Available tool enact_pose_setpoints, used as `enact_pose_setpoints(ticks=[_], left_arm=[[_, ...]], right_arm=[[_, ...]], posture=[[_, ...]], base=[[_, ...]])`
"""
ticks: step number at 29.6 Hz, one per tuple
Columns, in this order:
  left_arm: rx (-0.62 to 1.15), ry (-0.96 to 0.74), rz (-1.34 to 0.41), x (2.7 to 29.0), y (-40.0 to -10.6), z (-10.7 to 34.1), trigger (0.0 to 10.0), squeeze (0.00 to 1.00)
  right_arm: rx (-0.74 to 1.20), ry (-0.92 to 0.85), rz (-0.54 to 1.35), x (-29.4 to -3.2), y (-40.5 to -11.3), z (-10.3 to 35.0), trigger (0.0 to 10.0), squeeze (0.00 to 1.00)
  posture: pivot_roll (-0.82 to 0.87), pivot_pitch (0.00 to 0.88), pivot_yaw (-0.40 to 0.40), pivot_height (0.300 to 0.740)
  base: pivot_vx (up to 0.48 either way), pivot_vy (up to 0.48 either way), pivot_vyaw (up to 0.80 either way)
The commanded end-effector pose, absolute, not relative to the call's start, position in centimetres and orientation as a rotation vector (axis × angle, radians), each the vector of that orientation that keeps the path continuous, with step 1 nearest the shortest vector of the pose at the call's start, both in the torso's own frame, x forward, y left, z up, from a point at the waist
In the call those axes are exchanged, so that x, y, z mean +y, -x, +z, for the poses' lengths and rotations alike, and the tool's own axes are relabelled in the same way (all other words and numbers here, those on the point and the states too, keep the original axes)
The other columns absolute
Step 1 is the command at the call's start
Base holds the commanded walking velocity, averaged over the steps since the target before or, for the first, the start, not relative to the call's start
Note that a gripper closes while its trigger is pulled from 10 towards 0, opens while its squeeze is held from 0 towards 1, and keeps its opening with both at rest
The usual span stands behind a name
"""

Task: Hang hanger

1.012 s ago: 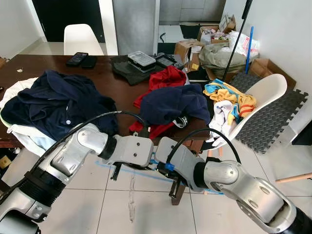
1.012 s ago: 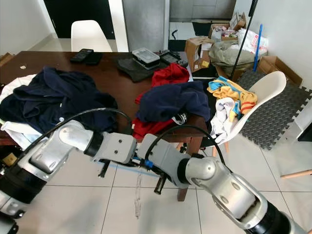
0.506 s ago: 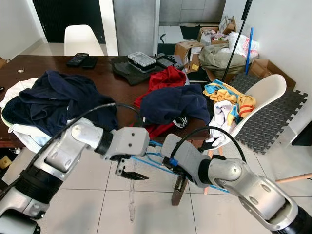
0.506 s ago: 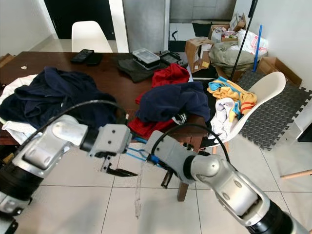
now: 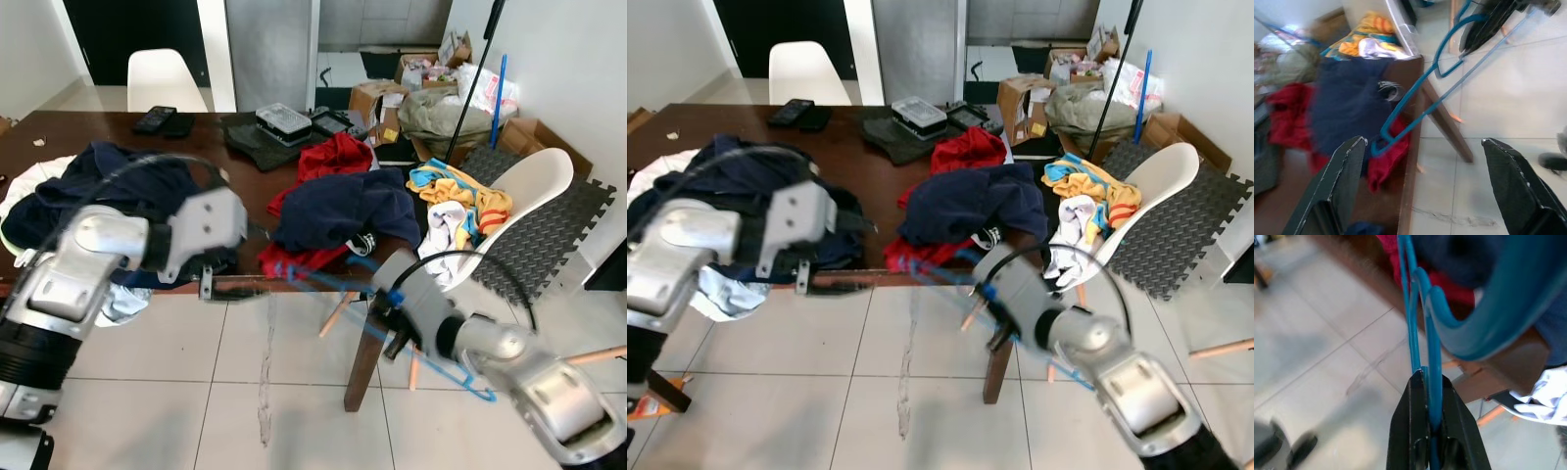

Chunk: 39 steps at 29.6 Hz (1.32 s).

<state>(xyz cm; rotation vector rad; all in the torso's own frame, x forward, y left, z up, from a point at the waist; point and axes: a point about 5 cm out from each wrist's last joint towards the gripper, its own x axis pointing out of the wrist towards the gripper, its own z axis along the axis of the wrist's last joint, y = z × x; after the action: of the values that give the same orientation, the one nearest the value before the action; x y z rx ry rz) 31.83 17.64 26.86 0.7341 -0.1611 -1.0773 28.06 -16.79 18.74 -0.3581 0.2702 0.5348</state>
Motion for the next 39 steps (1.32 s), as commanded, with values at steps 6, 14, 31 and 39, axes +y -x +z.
enact_pose_setpoints(ticks=[6, 14, 31, 39], left_arm=[[-0.323, -0.380, -0.729, 17.7, -33.3, 27.3, 10.0, 0.00], [-0.311, -0.187, -0.426, 17.0, -33.0, 24.4, 10.0, 0.00], [-0.269, -0.224, -0.102, 18.7, -32.1, 22.4, 10.0, 0.00], [-0.271, -0.265, -0.131, 18.0, -32.1, 22.6, 10.0, 0.00]], right_arm=[[0.075, 0.055, 0.360, -19.5, -28.9, 20.3, 1.8, 0.00], [-0.155, -0.286, 0.461, -17.6, -28.3, 22.7, 10.0, 0.00], [-0.201, -0.351, 0.659, -14.3, -27.2, 23.0, 10.0, 0.00], [-0.189, -0.334, 0.643, -14.0, -27.4, 22.6, 10.0, 0.00]], posture=[[0.01, 0.080, -0.005, 0.740], [0.03, 0.085, -0.011, 0.740], [0.04, 0.093, -0.019, 0.740], [0.04, 0.096, -0.016, 0.740]], base=[[0.000, 0.000, 0.00], [0.000, 0.000, 0.00], [0.123, 0.000, 0.47], [0.374, 0.000, 0.00]])
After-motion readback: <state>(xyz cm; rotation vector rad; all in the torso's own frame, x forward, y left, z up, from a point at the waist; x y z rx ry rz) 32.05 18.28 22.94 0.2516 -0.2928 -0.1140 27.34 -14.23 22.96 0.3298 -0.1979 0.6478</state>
